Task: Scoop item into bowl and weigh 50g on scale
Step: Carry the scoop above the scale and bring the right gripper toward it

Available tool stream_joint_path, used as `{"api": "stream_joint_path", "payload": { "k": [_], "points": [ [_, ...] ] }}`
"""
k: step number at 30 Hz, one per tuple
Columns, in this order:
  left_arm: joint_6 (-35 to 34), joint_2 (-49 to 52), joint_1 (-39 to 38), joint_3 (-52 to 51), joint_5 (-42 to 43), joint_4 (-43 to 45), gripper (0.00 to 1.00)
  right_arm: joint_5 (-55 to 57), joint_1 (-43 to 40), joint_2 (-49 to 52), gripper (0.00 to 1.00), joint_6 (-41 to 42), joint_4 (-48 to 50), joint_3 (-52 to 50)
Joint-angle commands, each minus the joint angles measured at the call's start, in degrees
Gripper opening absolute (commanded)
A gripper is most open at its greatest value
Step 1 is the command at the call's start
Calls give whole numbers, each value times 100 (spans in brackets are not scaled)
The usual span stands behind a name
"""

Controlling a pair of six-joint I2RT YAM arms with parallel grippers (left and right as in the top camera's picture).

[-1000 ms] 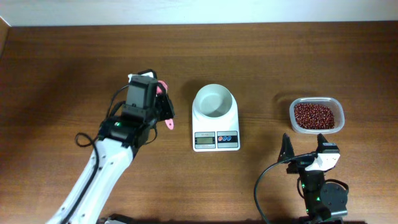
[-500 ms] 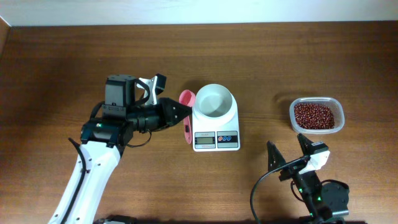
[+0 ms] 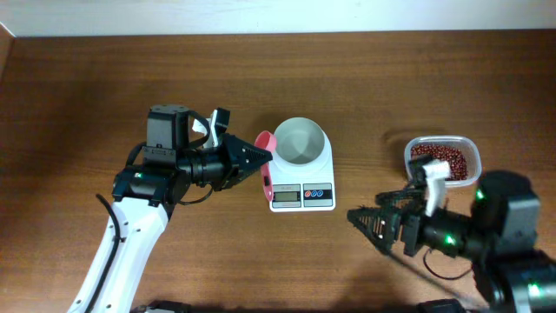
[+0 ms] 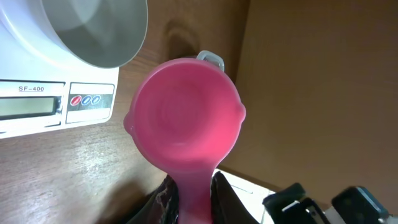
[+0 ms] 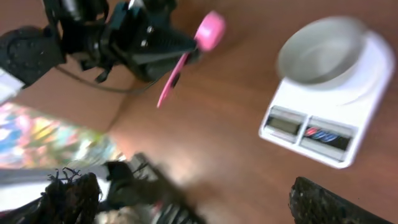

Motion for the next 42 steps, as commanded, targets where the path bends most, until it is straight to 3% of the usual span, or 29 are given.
{"api": "stream_joint_path", "payload": {
  "k": [1,3,6,11,16,20,25,31,36,39,42],
  "points": [
    [-79,-57,28,-22,-39,59,13,-645,50,540,72,466,66,96],
    [-166,-55,28,-22,-181,74,12,-577,208,804,54,555,140,319],
    [-404,-55,26,-22,-389,162,11,120,824,1314,45,822,140,804],
    [-678,-55,22,-22,-909,227,9,2013,2343,2120,46,1261,643,1086],
    [-678,-55,-323,-22,-892,225,7,2249,3237,2769,49,1274,1482,1086],
    [-721,-55,-586,-22,-916,227,7,2719,3543,2896,48,1432,2087,1086],
    [-785,-55,-590,-22,-863,343,8,2997,3593,2999,39,1700,2238,1084],
    [-516,-55,-590,-22,-850,487,0,3458,3591,3042,42,2310,2277,1084],
    [7,-55,-590,-22,-1152,494,0,3270,3582,3040,50,2481,2282,1084],
    [94,-55,-588,-22,-656,807,0,1980,3340,3040,52,2500,2544,1084],
    [-15,-55,-588,-22,411,2133,0,173,2726,3040,51,2500,3025,1084]
  ]
}}
